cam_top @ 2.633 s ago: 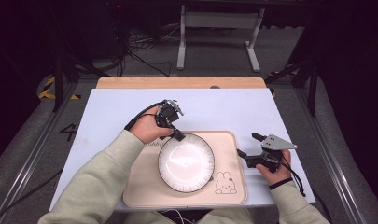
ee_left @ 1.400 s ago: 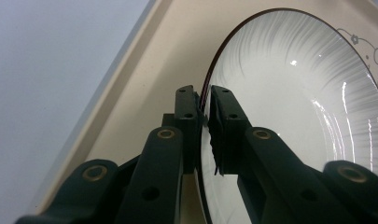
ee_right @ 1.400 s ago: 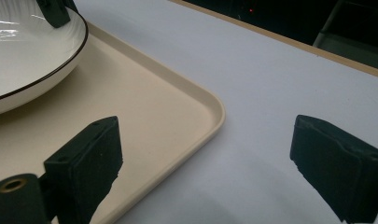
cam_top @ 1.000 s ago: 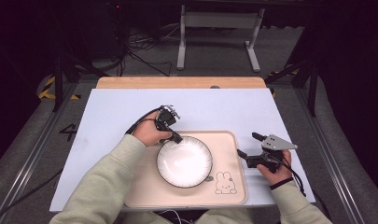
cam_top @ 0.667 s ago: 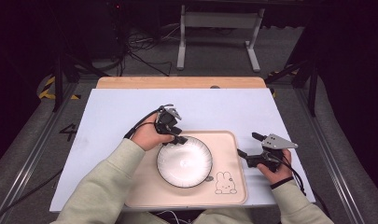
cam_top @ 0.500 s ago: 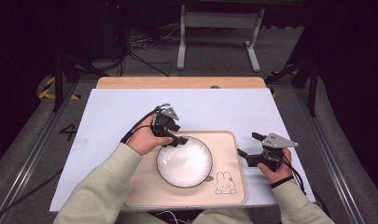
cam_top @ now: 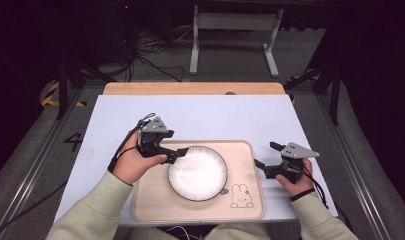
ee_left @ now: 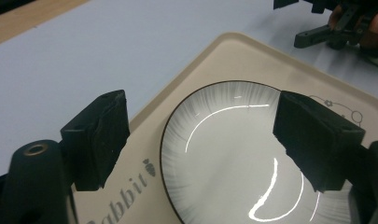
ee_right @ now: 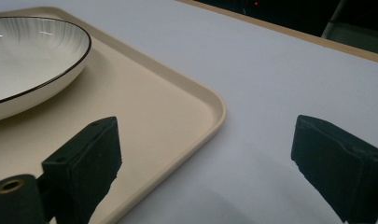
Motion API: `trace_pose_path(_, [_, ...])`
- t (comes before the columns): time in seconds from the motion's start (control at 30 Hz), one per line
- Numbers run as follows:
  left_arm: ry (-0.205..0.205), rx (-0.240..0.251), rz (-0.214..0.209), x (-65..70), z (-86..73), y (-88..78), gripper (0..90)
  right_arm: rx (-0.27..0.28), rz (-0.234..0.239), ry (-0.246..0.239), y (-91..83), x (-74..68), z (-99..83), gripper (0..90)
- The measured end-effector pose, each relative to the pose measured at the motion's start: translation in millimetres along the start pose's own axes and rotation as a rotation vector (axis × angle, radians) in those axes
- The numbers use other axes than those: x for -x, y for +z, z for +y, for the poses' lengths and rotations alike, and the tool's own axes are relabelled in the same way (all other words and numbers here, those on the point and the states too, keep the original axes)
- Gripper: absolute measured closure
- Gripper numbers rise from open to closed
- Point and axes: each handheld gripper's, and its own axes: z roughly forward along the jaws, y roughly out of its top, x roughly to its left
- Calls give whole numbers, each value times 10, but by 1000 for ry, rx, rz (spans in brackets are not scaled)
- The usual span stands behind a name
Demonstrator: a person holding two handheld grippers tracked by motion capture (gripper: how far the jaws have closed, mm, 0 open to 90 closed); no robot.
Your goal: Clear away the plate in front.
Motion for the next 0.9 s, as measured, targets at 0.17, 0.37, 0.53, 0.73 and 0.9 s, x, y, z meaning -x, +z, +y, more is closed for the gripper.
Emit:
trace_pose_path(0.17, [5, 63, 55, -29, -118, -201, 125, 2, 1, 0, -1, -1, -1, 87])
trace_pose_path(0.37, [-9, 116, 95, -88, -344, -395, 126, 3, 3, -2, -1, -4, -2, 88])
trace_pose_path(0.53, [-35, 144, 130, -151, -545, -533, 137, 3, 4, -3, -2, -4, -2, 87])
trace_pose_path(0.73, [-38, 174, 170, -172, -722, -641, 126, 5, 6, -1, -4, -3, -3, 87])
trace_pose_path(0.9, [-43, 180, 202, -223, -917, -702, 127, 7, 8, 1, -7, -2, -3, 87])
